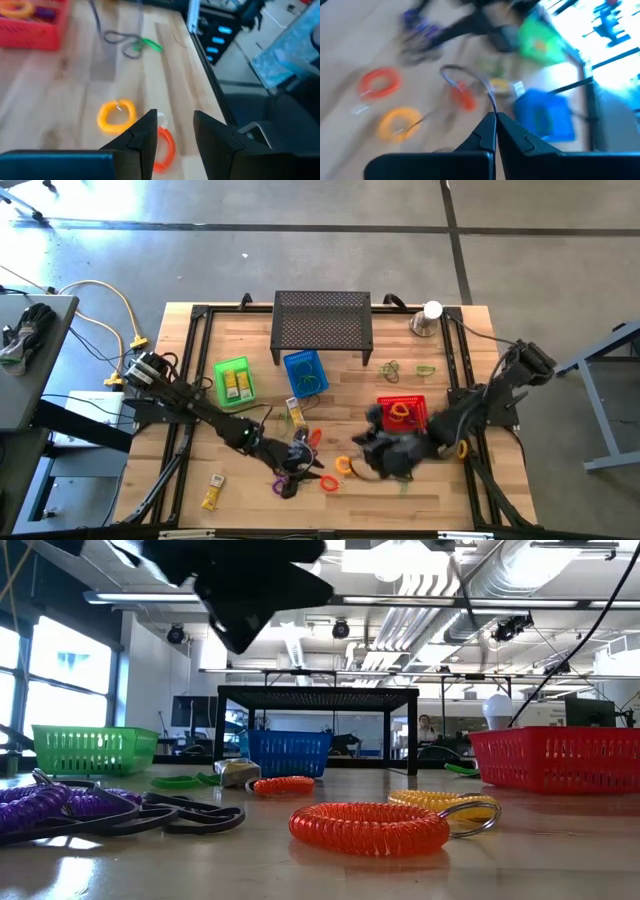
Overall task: Pick & Place Office Desk Supplies
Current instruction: Put the violet rubber band into the blue basket
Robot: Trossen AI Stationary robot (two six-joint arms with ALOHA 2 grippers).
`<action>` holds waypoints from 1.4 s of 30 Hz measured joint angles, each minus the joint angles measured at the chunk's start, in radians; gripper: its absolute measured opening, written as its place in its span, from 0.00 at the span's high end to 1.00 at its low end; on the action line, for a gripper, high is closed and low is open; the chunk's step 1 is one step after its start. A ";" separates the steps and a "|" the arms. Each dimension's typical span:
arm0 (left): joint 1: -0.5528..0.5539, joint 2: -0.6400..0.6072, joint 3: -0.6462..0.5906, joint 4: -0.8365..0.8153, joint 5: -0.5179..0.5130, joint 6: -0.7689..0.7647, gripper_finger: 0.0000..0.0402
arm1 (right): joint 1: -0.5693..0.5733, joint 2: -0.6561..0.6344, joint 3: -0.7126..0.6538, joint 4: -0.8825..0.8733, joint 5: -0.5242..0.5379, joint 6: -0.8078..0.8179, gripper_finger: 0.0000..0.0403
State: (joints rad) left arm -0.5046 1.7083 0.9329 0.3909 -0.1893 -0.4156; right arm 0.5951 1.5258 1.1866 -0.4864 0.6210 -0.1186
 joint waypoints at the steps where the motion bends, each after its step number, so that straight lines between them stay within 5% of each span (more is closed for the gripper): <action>1: -0.013 -0.002 0.000 -0.012 -0.002 0.000 0.70 | -0.030 -0.015 0.000 0.040 -0.007 -0.045 0.99; 9: -0.085 -0.006 0.000 -0.029 -0.009 -0.001 0.70 | -0.274 -0.044 0.000 0.440 -0.238 -0.364 0.99; 17: -0.118 -0.006 0.000 -0.060 -0.009 -0.003 0.70 | -0.476 0.043 0.001 0.590 -0.419 -0.409 0.99; 23: -0.139 -0.006 0.000 -0.079 -0.009 -0.003 0.70 | -0.576 0.168 0.000 0.711 -0.439 -0.436 0.99; 32: -0.171 -0.006 0.000 -0.100 -0.009 -0.003 0.70 | -0.643 0.319 0.000 0.753 -0.321 -0.400 0.99; 38: -0.173 -0.006 0.000 -0.123 -0.009 -0.003 0.70 | -0.626 0.333 0.000 0.754 -0.096 -0.362 0.99; 42: -0.173 -0.006 0.000 -0.123 -0.009 -0.003 0.70 | -0.610 0.333 0.000 0.726 -0.083 -0.373 0.99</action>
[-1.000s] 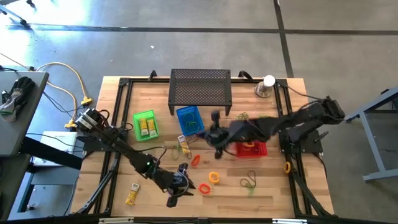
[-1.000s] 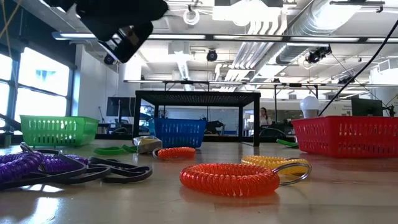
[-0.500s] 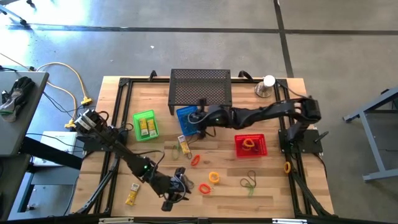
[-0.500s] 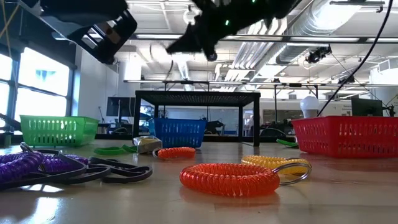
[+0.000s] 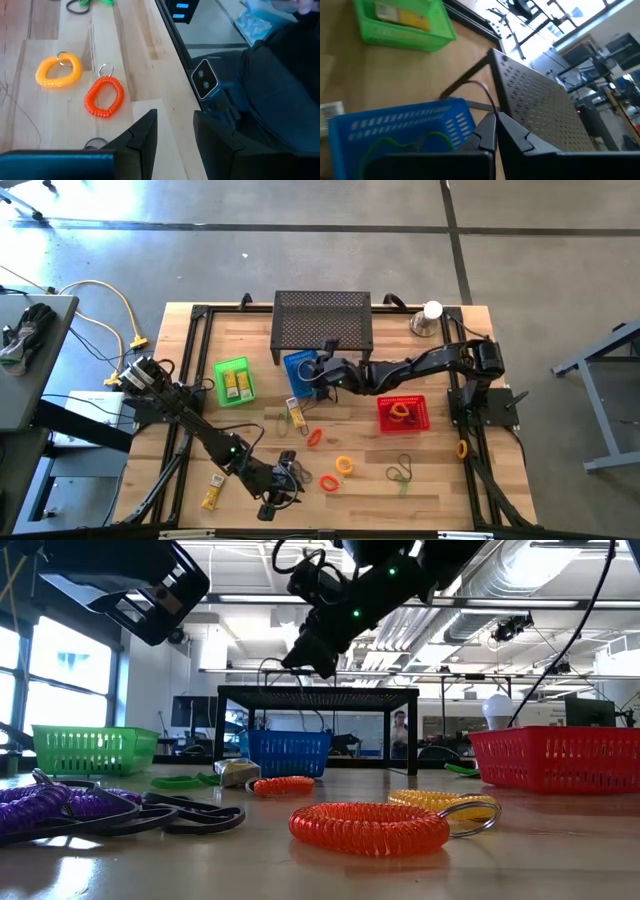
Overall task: Pick & Place Office Desk Supplies
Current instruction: Put the violet rubber band into the blue basket
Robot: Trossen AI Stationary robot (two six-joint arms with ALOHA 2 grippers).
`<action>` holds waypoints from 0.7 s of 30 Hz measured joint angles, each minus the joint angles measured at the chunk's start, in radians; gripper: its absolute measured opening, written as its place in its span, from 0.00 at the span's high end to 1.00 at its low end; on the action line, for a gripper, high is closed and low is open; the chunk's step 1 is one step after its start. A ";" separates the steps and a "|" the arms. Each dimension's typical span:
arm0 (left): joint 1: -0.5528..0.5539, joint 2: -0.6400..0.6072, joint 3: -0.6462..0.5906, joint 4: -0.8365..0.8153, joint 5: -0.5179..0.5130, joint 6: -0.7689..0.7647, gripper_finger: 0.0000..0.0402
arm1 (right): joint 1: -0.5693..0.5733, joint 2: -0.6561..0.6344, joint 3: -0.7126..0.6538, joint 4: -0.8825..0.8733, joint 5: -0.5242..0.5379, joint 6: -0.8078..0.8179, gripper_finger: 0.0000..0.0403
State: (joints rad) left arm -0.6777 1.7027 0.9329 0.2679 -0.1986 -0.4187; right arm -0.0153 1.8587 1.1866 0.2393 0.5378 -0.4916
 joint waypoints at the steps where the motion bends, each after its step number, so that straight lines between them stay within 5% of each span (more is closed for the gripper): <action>1: 0.000 0.000 0.000 0.001 0.000 0.000 0.70 | 0.001 0.000 0.000 -0.002 -0.012 0.000 0.99; 16: 0.000 0.000 0.000 0.005 0.000 -0.026 0.70 | -0.012 0.017 0.000 -0.077 -0.105 0.139 0.99; 21: 0.000 0.000 0.000 0.005 0.000 -0.026 0.70 | -0.011 0.017 0.000 -0.078 -0.115 0.168 0.91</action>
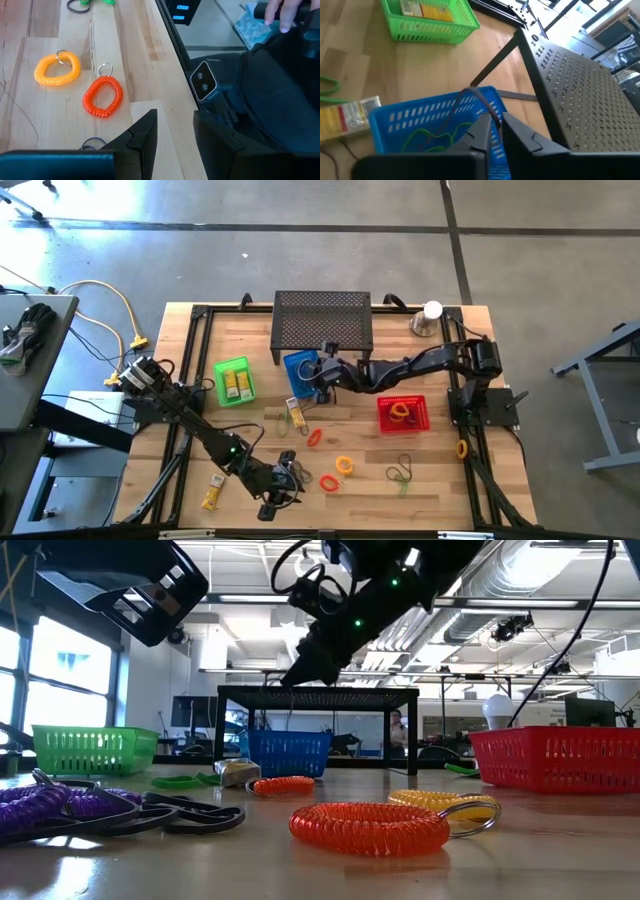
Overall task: Pick & Place Office Desk Supplies
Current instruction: Put the violet rubber band into the blue basket
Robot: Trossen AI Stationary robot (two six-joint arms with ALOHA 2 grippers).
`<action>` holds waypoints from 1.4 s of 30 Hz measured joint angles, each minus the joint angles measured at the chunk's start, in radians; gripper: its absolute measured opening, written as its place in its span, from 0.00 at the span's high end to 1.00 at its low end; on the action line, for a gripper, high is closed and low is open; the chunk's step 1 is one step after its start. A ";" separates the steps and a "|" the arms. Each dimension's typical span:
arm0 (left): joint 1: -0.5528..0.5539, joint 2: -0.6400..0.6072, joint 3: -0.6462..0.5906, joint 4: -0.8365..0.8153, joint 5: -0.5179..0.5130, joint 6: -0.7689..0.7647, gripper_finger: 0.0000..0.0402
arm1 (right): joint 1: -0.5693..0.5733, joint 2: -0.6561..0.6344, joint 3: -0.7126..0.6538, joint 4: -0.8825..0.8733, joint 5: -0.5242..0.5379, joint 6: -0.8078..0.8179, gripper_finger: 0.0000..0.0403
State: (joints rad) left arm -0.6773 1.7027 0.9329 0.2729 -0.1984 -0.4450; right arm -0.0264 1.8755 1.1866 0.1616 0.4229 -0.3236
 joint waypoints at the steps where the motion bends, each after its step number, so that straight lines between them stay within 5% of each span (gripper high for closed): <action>1: 0.000 0.000 0.000 0.000 0.000 0.000 0.70 | 0.000 0.000 0.000 0.000 0.001 0.013 0.88; 6: 0.000 0.000 0.000 0.000 0.001 -0.053 0.70 | 0.014 -0.002 0.000 0.001 0.051 0.041 0.68; 13: 0.002 0.000 0.000 0.000 0.002 -0.052 0.70 | 0.151 -0.119 0.000 -0.030 0.421 0.031 0.44; 16: 0.002 0.000 0.000 0.000 0.003 -0.052 0.70 | 0.224 -0.182 0.001 -0.073 0.468 0.007 0.39; 23: 0.002 0.000 0.000 0.026 0.004 -0.052 0.70 | 0.340 -0.271 0.000 -0.013 0.431 -0.046 0.39; 31: 0.012 0.000 0.000 0.057 0.004 -0.052 0.70 | 0.285 -0.272 0.000 0.076 0.421 -0.143 0.43; 42: 0.022 0.000 0.000 0.034 -0.004 0.017 0.70 | 0.275 -0.295 0.002 -0.283 0.363 0.101 0.47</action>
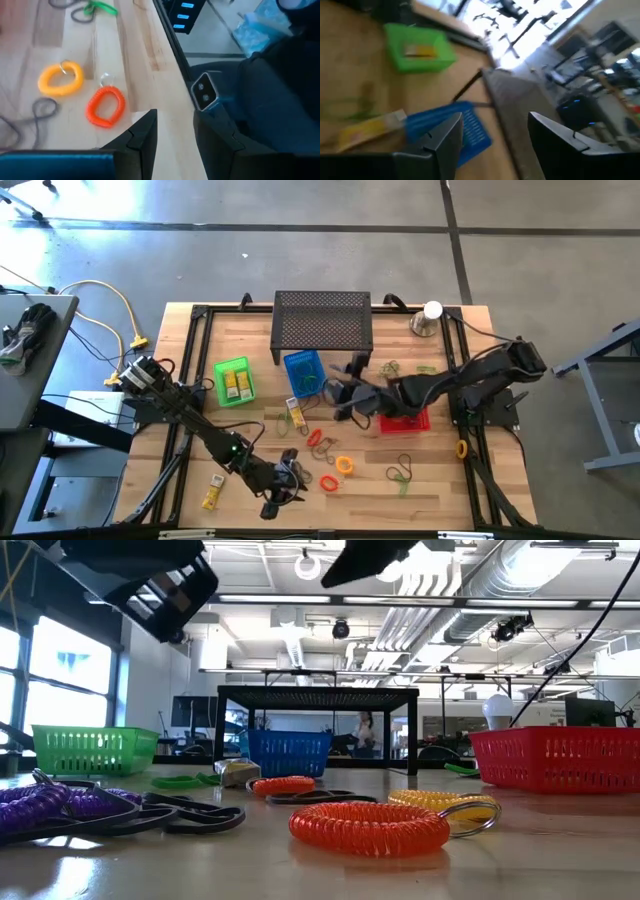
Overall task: Pick & Place Office Desk Supplies
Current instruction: Put the violet rubber band into the blue basket
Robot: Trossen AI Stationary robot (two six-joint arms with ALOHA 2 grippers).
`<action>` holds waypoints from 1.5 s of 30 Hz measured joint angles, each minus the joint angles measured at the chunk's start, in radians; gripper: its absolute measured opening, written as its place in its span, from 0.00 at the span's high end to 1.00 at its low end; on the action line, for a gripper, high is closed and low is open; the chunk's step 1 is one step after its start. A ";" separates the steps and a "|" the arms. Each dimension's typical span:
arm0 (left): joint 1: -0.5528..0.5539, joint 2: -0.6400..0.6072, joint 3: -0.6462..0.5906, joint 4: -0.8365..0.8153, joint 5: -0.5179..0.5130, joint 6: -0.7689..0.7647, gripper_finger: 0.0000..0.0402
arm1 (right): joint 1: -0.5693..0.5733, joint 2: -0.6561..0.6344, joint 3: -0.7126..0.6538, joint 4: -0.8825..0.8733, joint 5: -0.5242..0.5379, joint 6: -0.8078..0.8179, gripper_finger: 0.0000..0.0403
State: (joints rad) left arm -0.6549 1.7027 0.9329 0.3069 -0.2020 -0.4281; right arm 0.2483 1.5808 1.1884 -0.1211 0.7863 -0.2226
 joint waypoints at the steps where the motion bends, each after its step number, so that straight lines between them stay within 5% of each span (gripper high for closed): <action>1: 0.006 0.000 0.000 -0.001 -0.017 0.037 0.70 | 0.020 -0.001 0.000 -0.047 -0.011 0.040 0.48; 6: 0.048 0.000 0.000 -0.049 -0.151 0.285 0.70 | 0.126 -0.012 -0.001 -0.267 -0.171 0.321 0.50; 11: 0.080 0.000 0.000 -0.077 -0.168 0.370 0.70 | 0.223 -0.010 -0.002 -0.399 -0.475 0.526 0.53; 15: 0.091 0.000 0.000 -0.077 -0.167 0.459 0.70 | 0.302 -0.010 -0.002 -0.407 -0.583 0.623 0.54; 19: 0.123 0.035 0.000 -0.027 -0.142 0.507 0.70 | 0.374 -0.010 -0.002 -0.407 -0.578 0.650 0.56; 31: 0.264 0.211 0.000 0.266 0.171 0.542 0.70 | 0.470 -0.010 -0.002 -0.406 -0.524 0.690 0.60; 36: 0.315 0.210 0.000 0.244 0.178 0.508 0.70 | 0.481 -0.010 -0.002 -0.406 -0.527 0.700 0.60; 45: 0.314 0.209 0.000 0.129 0.119 0.685 0.70 | 0.515 -0.010 -0.002 -0.426 -0.524 0.791 0.61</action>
State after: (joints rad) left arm -0.3408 1.9121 0.9329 0.4362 -0.0830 0.2572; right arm 0.7631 1.5711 1.1866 -0.5473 0.2621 0.5685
